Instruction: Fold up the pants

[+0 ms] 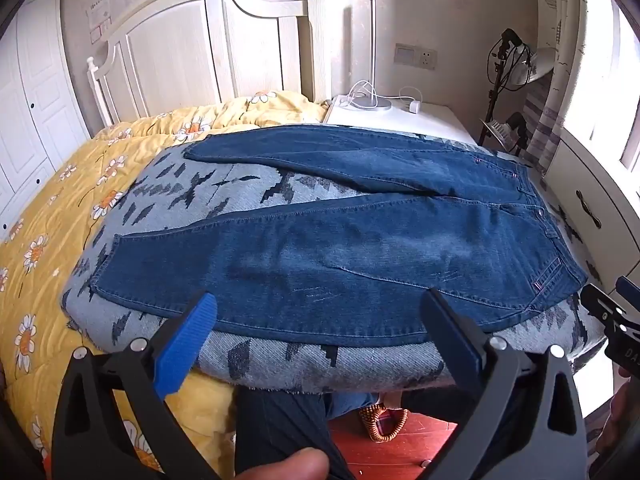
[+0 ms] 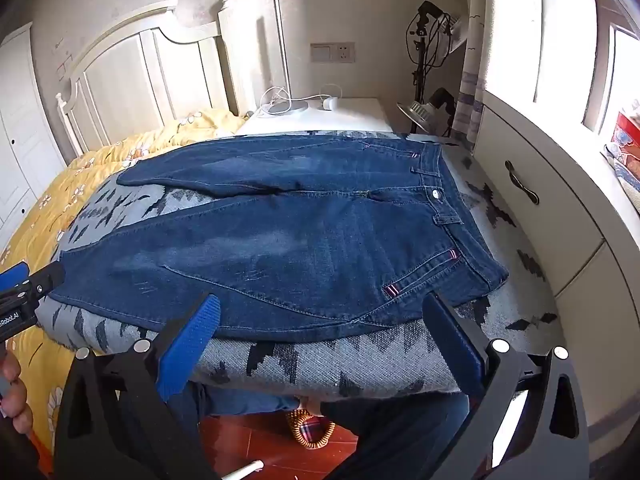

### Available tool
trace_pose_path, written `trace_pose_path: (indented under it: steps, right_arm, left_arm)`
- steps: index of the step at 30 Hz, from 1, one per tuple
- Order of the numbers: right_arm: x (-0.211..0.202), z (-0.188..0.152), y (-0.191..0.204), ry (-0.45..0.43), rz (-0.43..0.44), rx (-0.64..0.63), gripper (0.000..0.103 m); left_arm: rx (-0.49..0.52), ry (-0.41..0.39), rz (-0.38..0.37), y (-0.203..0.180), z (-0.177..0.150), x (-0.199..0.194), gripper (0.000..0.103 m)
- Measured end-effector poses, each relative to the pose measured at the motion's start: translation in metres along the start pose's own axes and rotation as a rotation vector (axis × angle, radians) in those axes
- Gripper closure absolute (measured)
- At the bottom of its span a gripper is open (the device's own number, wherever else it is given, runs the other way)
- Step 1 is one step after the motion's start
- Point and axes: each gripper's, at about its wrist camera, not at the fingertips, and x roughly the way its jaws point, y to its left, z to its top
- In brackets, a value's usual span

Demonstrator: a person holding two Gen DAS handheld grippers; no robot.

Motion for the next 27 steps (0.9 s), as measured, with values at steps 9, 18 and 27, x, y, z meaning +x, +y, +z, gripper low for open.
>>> trace_pose_path:
  steps: [9,18,27]
  right_arm:
    - [-0.0007,0.0013,-0.0015,0.003,0.000,-0.002,0.005]
    - [-0.0009,0.0025,-0.0017,0.004,0.001,0.000,0.005]
    - [-0.0010,0.0023,-0.0025,0.005,0.002,0.002,0.005]
  left_arm:
    - [0.002,-0.006,0.000,-0.0003,-0.0003,0.0010,0.002]
    - [0.002,-0.008,-0.001,0.0003,0.0011,-0.0004,0.002]
    - [0.004,-0.009,0.001,-0.0005,0.0008,0.0000,0.002]
